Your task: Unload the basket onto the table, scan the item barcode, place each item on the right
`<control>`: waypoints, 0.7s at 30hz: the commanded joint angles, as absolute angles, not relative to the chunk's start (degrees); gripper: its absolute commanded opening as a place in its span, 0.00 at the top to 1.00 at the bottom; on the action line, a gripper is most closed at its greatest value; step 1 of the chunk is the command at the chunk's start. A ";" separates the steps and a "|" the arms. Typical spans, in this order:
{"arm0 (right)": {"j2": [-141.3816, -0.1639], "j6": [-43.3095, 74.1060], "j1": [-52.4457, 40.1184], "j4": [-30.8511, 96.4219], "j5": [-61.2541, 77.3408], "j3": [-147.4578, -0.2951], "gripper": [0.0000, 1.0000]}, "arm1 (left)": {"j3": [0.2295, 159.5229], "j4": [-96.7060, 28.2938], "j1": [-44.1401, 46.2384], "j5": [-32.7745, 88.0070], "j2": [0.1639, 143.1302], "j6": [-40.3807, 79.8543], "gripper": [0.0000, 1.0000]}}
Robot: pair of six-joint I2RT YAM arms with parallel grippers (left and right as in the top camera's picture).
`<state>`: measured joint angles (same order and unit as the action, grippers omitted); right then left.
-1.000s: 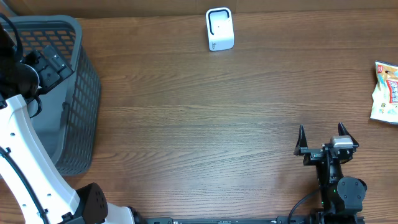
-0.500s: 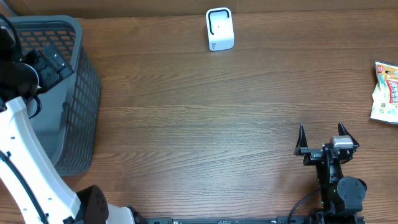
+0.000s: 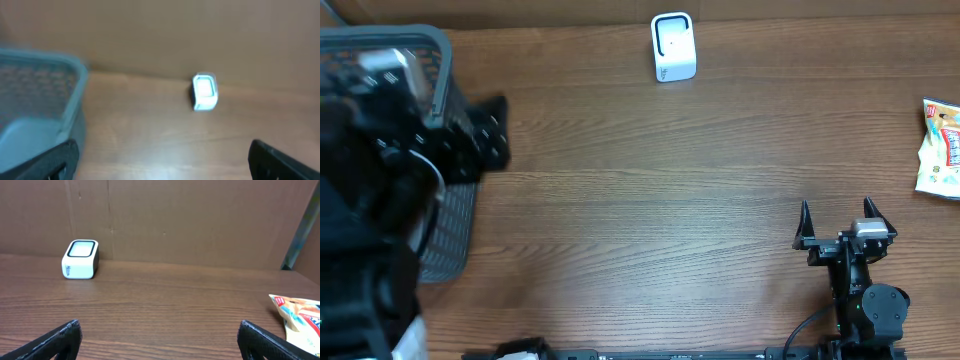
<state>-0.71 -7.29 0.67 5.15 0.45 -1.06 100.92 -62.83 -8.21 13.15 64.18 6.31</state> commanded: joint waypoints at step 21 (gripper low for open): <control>-0.16 -7.35 0.38 4.82 0.05 -0.47 0.00 | 33.95 -35.66 -7.75 24.56 17.06 -1.34 0.00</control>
<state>-0.73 -7.31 0.64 5.15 0.45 -1.06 38.24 -35.97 -8.21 25.32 18.61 0.56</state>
